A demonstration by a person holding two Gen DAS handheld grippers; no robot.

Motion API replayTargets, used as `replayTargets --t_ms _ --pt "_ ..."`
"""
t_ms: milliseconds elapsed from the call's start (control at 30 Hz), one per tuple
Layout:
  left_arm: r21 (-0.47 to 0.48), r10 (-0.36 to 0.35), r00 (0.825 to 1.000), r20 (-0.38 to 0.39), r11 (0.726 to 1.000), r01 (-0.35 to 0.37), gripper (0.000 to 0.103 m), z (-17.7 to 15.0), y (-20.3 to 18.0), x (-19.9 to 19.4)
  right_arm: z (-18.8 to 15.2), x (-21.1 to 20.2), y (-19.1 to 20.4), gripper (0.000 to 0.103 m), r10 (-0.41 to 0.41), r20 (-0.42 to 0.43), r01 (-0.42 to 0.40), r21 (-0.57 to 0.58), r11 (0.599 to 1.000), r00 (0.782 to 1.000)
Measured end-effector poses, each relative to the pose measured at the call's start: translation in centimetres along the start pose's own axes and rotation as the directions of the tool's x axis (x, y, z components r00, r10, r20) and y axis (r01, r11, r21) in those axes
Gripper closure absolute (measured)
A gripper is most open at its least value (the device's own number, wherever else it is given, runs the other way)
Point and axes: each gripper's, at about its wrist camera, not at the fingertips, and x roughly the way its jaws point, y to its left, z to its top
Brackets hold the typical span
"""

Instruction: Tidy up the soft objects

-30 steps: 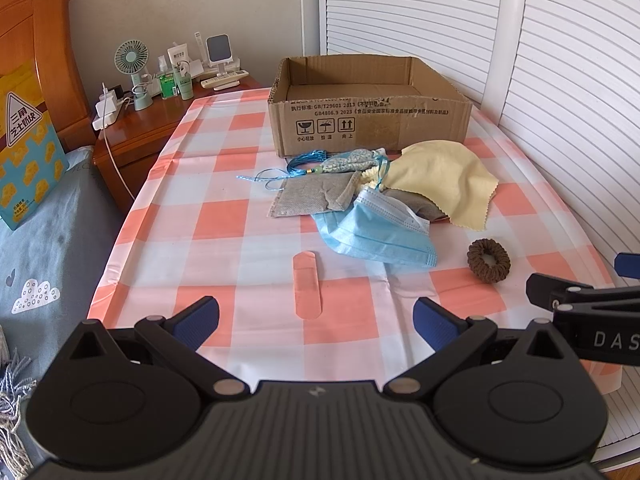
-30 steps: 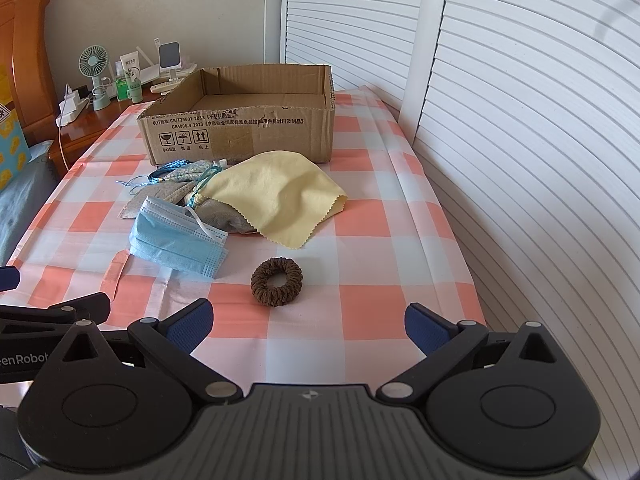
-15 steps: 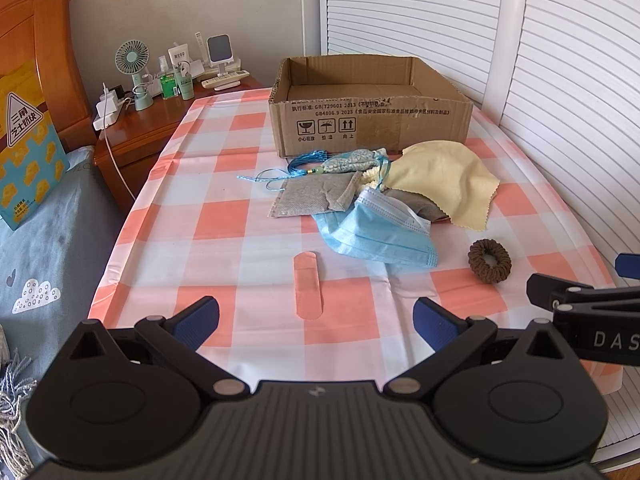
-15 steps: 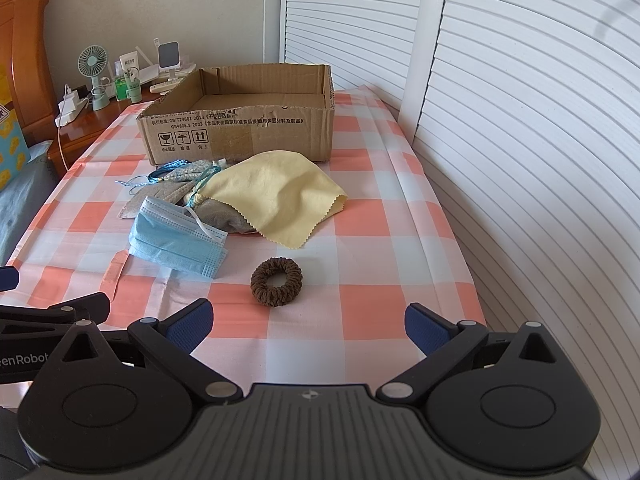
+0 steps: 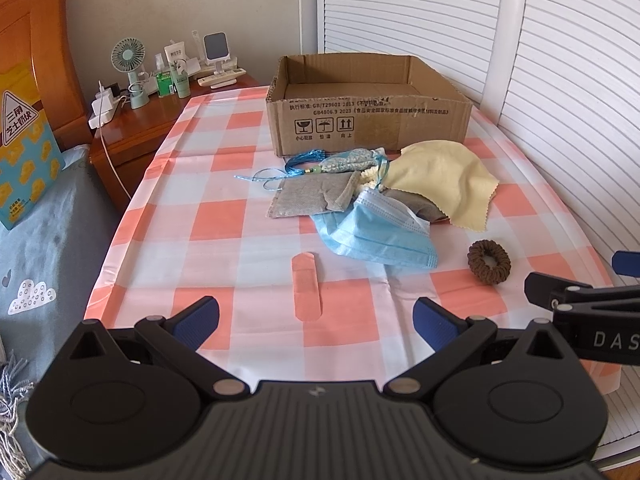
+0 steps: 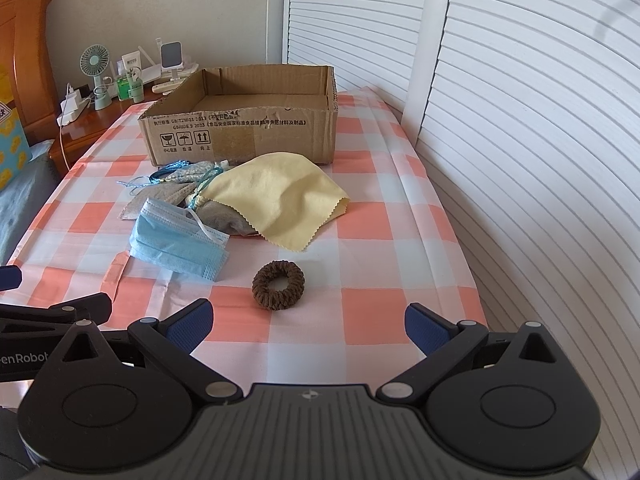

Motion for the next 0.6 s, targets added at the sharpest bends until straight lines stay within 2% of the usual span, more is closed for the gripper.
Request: replayTargets --t_ms 400,600 --pt "0.061 -0.051 0.999 0.016 0.997 0.050 0.001 0.6 0.9 1.0 0.9 1.0 0.0 0.000 0.067 0.035 -0.065 -0.064 0.996 0.997" --pt "0.073 -0.041 0.999 0.002 0.997 0.041 0.001 0.6 2.4 2.2 0.9 3.2 -0.3 0.000 0.099 0.051 -0.091 -0.134 0.987 0.994"
